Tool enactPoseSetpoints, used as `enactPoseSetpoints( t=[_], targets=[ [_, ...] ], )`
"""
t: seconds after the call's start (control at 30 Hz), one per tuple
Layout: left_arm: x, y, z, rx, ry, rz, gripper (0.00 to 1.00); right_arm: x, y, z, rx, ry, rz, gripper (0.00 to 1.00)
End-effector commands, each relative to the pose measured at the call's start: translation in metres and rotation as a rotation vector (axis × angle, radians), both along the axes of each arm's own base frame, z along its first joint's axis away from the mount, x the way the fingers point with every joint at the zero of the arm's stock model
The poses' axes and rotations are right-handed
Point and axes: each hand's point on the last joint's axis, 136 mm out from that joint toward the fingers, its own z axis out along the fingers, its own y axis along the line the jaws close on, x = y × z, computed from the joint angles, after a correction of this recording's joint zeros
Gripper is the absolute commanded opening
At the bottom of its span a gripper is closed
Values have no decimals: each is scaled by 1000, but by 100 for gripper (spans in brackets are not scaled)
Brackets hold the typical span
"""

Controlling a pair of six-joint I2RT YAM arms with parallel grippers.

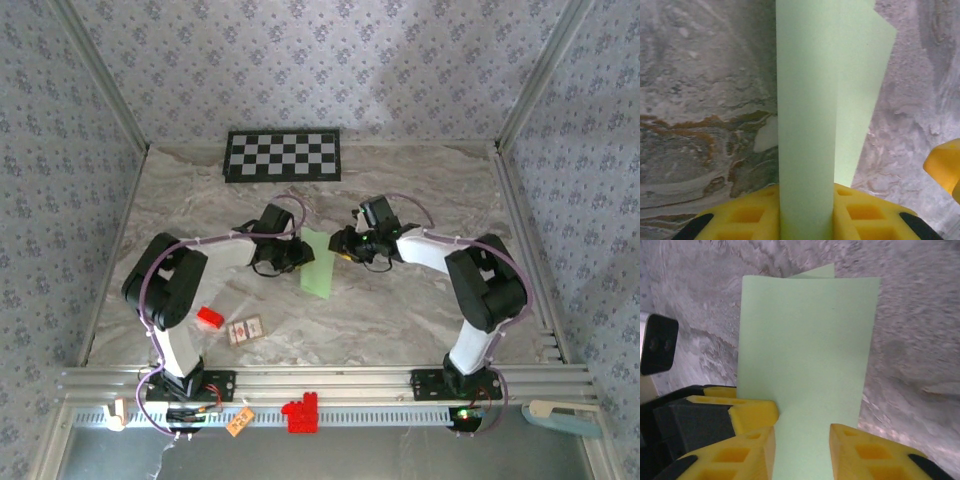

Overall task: Fold a paper plane with a square sheet of paper (pick it up from the middle)
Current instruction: First fold the square sheet of paper in half at the center of the table.

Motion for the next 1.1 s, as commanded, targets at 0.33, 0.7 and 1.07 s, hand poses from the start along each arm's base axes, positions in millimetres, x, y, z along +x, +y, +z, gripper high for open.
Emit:
enactPoseSetpoints(
  t=[0.33,0.7,1.07],
  targets=[
    [-4,15,-18,87,31,21,26,-9,16,-38,-144,133,73,17],
    [-7,30,-3,164,24,31,40,-16,6,-64,-309,206,82,15],
    [-13,36,12,218,7,-17,68,-9,19,-51,-263,181,90,16]
  ],
)
